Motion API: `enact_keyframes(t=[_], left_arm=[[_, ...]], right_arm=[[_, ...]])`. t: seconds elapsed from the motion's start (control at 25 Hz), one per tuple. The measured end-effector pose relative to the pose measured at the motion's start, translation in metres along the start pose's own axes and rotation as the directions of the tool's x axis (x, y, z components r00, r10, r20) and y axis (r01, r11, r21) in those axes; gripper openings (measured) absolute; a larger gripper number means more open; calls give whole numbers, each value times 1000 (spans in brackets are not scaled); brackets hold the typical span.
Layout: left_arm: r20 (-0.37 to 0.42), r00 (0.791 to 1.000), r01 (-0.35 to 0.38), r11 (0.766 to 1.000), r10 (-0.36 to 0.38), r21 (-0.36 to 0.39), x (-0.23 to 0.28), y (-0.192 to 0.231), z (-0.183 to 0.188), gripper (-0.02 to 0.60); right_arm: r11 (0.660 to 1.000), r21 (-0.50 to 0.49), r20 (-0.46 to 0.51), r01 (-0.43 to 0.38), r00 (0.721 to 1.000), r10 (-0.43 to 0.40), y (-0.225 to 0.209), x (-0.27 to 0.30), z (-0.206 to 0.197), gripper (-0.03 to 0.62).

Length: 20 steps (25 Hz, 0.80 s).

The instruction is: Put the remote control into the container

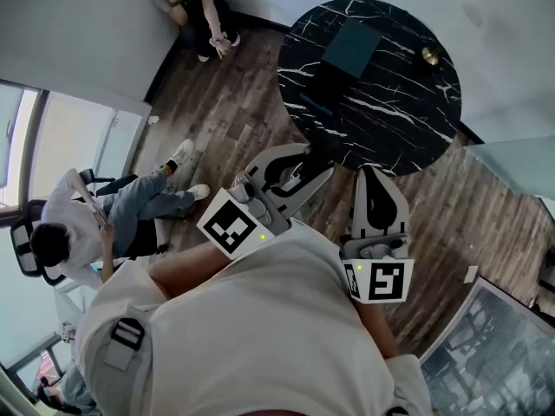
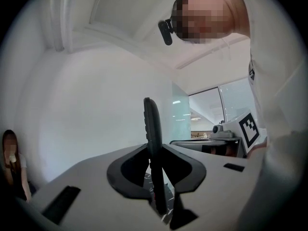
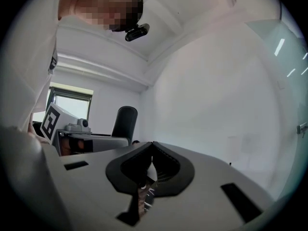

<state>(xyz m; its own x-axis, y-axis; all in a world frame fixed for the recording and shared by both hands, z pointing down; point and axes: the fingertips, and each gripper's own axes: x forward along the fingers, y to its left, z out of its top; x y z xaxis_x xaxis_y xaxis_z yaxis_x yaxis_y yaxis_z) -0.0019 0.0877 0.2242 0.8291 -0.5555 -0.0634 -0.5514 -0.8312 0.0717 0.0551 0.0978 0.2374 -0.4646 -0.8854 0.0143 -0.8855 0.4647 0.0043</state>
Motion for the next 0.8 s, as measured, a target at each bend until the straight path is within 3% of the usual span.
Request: enact_keyframes(t=[0.44,0.8], left_arm=[[-26,999,42,999,-42,-1,54,107,0,80],[-71,994,78,997,-77,8,81,137,-20,80]], right_arm=[[999,4,-9,46,999,-46,-40,109,0,11],[996,17,-40,90,995,-89,-66,137,-22,11]])
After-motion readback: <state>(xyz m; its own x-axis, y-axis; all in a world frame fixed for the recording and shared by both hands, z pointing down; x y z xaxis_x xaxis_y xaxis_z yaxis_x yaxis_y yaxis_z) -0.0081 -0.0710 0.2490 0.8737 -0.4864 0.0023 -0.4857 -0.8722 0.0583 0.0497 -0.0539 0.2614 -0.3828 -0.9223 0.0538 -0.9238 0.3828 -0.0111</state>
